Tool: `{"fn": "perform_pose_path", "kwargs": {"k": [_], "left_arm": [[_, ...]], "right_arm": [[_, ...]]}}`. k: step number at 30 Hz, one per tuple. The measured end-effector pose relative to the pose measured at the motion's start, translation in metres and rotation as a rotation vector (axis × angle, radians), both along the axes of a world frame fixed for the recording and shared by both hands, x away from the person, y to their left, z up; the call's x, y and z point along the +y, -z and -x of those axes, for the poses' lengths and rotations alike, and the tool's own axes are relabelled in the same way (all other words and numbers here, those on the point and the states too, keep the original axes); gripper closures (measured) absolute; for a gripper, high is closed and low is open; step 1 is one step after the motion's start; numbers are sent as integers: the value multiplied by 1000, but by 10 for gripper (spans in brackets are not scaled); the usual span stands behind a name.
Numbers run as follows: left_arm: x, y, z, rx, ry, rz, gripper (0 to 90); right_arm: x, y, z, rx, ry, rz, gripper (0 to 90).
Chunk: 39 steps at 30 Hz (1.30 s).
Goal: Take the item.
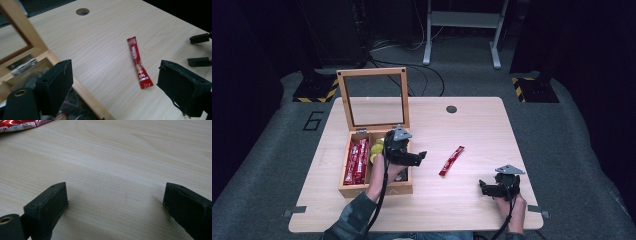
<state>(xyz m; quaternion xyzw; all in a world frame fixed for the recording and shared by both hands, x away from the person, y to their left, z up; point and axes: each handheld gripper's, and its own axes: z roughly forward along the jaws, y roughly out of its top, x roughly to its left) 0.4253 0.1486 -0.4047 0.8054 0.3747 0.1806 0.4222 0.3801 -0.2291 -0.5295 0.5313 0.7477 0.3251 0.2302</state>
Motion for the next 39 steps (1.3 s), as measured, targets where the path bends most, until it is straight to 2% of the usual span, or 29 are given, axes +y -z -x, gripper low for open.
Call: {"fn": "perform_pose_path", "kwargs": {"k": [2, 5, 10, 11, 14, 15, 17, 21, 22, 25, 26, 27, 31, 39], "left_arm": [[14, -2, 3, -9, -24, 6, 131], [22, -2, 4, -18, -41, 8, 131], [43, -5, 9, -35, -76, 11, 128], [53, -6, 11, -41, -92, 12, 128], [62, -8, 14, -54, -113, 17, 128], [71, -8, 16, -57, -126, 15, 128], [75, -9, 17, -62, -136, 12, 128], [96, -8, 26, -79, -175, 7, 128], [96, -8, 26, -79, -175, 7, 128], [113, -8, 34, -97, -212, 8, 123], [113, -8, 34, -97, -212, 8, 122], [121, -7, 37, -104, -232, 8, 121], [134, -7, 43, -113, -255, 0, 118], [174, 2, 61, -136, -366, 13, 107]], "right_arm": [[0, 0, 0, 0, 0, -1, 54], [0, 0, 0, -1, 0, 0, 54], [0, 0, 0, 0, 2, 0, 54], [0, 0, 0, 0, 1, 0, 54], [0, 0, 0, 0, 2, 0, 54], [0, 0, 0, 0, 2, 0, 54], [0, 0, 0, 0, 2, 0, 54], [0, 0, 0, 0, 3, 0, 54], [0, 0, 0, 0, 3, 0, 54], [0, 0, 0, -1, 2, 0, 54], [0, 0, 0, -1, 2, 0, 54], [0, 0, 0, 0, 3, 0, 53], [0, 0, 0, 0, 4, 0, 54], [0, 0, 0, 0, 4, -1, 54]]}}
